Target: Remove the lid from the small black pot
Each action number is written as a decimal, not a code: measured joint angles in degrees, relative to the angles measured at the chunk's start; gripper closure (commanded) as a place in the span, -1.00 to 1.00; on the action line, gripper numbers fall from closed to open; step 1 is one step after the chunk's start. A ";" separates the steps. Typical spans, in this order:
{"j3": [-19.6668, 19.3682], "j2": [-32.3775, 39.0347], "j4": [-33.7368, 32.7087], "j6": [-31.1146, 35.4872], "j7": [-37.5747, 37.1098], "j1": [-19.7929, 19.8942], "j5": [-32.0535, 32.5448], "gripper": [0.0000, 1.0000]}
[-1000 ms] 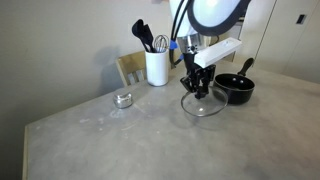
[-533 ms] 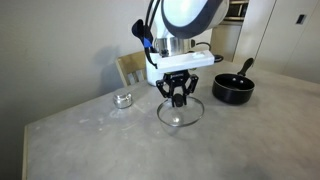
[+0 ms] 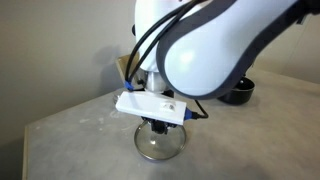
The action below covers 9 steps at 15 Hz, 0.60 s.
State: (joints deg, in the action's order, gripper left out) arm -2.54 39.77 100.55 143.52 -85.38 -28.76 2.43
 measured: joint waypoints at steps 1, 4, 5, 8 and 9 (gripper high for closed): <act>-1.17 -0.53 1.24 1.13 -4.24 -1.65 1.90 0.72; -3.65 -2.42 4.80 1.40 -13.89 -5.22 7.30 0.42; -4.18 -3.10 6.01 1.37 -16.19 -6.05 9.02 -0.28; -4.83 -4.74 9.07 1.21 -20.72 -7.15 13.97 -0.58; -4.95 -5.03 9.86 1.19 -21.81 -7.24 15.63 -0.71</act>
State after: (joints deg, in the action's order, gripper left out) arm -7.49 34.75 110.41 144.71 -107.19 -36.00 18.06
